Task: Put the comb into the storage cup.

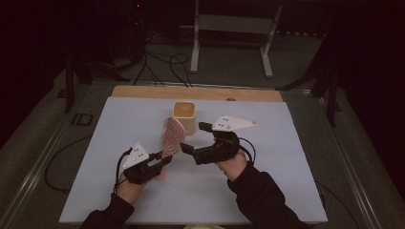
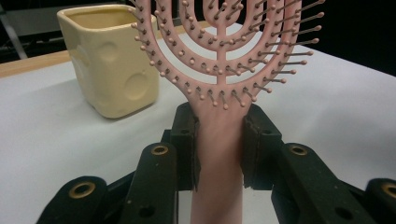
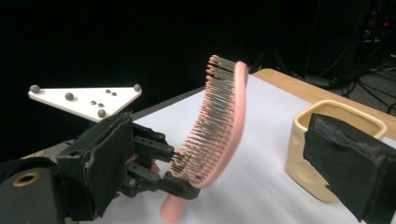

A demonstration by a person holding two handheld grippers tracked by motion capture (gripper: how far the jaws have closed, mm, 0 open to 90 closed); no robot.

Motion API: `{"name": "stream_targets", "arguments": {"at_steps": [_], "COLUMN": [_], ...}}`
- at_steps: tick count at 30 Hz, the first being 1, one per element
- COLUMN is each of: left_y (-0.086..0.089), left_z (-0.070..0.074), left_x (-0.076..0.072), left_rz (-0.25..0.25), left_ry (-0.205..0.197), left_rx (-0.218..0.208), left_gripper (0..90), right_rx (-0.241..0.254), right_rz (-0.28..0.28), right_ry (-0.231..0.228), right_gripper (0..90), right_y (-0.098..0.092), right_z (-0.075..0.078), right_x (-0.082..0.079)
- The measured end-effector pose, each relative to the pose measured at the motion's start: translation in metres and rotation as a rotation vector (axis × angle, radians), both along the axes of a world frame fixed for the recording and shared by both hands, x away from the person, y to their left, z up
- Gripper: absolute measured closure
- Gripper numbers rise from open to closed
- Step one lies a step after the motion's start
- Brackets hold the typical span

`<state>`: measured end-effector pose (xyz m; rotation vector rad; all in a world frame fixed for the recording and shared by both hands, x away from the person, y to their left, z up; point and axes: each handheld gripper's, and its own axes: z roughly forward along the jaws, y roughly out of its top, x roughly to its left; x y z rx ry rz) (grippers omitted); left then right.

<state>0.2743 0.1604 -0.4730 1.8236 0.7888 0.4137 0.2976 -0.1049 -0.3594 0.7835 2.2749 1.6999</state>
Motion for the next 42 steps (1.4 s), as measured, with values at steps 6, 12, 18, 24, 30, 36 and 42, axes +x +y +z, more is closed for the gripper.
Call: {"name": "stream_targets", "arguments": {"at_steps": [6,12,18,24,30,36,42], "left_y": [0.001,0.000,-0.002,-0.002,-0.003,-0.004,-0.004], "left_z": [0.000,0.000,0.000,0.000,0.000,0.000,0.000], "left_x": [0.000,0.000,0.000,-0.001,-0.001,-0.001,-0.001], "left_rz": [-0.001,-0.007,-0.008,-0.010,-0.018,-0.020,-0.024], "left_ry": [-0.001,-0.003,-0.005,-0.008,-0.011,-0.012,-0.012], "left_rx": [-0.005,-0.005,-0.002,0.009,0.010,0.009,0.009], "left_gripper": [70.7,70.7,70.7,70.7,70.7,70.7,70.7], "right_rx": [0.006,0.018,0.035,0.017,0.008,-0.004,-0.011], "right_rz": [-0.024,-0.043,-0.058,-0.061,-0.059,-0.065,-0.068], "right_ry": [0.051,0.083,0.105,0.138,0.159,0.194,0.213], "right_gripper": [8.3,8.4,8.9,16.7,22.1,31.6,41.9], "right_y": [0.013,0.019,0.027,0.036,0.042,0.046,0.047], "right_z": [0.001,0.001,0.000,-0.003,-0.005,-0.008,-0.012], "right_x": [0.007,0.013,0.018,0.023,0.024,0.026,0.027]}}
